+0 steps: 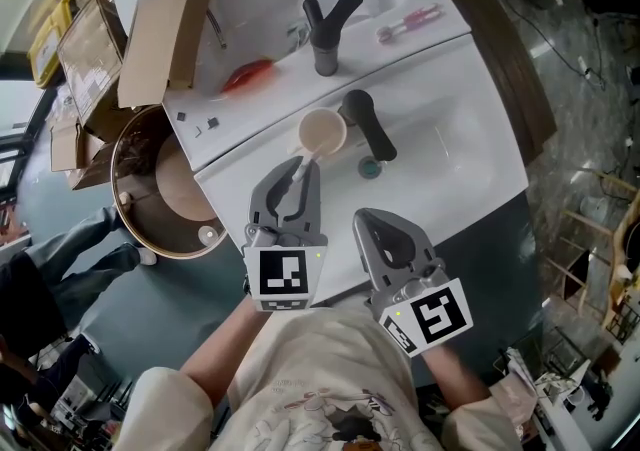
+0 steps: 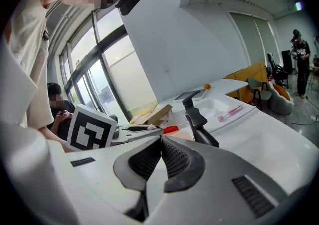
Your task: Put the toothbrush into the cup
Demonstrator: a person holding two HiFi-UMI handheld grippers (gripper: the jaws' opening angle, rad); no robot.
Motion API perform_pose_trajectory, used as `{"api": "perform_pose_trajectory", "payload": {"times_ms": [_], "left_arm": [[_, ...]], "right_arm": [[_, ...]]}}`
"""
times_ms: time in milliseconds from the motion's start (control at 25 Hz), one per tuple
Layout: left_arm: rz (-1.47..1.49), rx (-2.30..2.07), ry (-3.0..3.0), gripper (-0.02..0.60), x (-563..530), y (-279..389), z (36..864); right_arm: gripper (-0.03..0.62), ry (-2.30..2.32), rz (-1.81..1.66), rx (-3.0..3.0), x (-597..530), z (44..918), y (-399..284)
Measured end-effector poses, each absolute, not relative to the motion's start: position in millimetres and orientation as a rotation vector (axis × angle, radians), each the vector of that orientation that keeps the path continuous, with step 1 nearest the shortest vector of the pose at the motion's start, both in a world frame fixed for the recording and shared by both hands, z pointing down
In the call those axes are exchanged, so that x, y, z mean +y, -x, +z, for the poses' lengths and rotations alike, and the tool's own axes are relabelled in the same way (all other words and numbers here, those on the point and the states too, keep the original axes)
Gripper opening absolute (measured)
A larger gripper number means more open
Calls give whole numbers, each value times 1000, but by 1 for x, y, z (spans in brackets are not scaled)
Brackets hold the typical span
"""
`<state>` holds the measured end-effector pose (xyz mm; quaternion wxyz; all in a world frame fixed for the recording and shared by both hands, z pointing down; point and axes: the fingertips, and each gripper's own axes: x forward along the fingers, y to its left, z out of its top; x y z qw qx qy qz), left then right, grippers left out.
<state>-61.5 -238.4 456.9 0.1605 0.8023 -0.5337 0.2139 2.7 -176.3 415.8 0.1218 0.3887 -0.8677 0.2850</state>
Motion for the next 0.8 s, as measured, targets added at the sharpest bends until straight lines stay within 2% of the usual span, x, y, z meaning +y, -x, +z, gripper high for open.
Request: {"api": "perform_pose_trajectory", "payload": {"times_ms": [280,320,440,800], "left_arm": [[637,-1482,-2285,59,-236,54,467],[636,-1464,-2287,76,-236,52,468],[643,-1421,-2303,177,-234,46,470],[625,-1454,-2307,180,-227,51,455]], "right_arm": [[15,-1145,833,-2533,-175,415,-7],[15,-1146,833,-2533,-174,415,-8],[15,-1148,832,-2536,-174,415,-8],[15,-1142,806,-2554,-172,405,-4]]}}
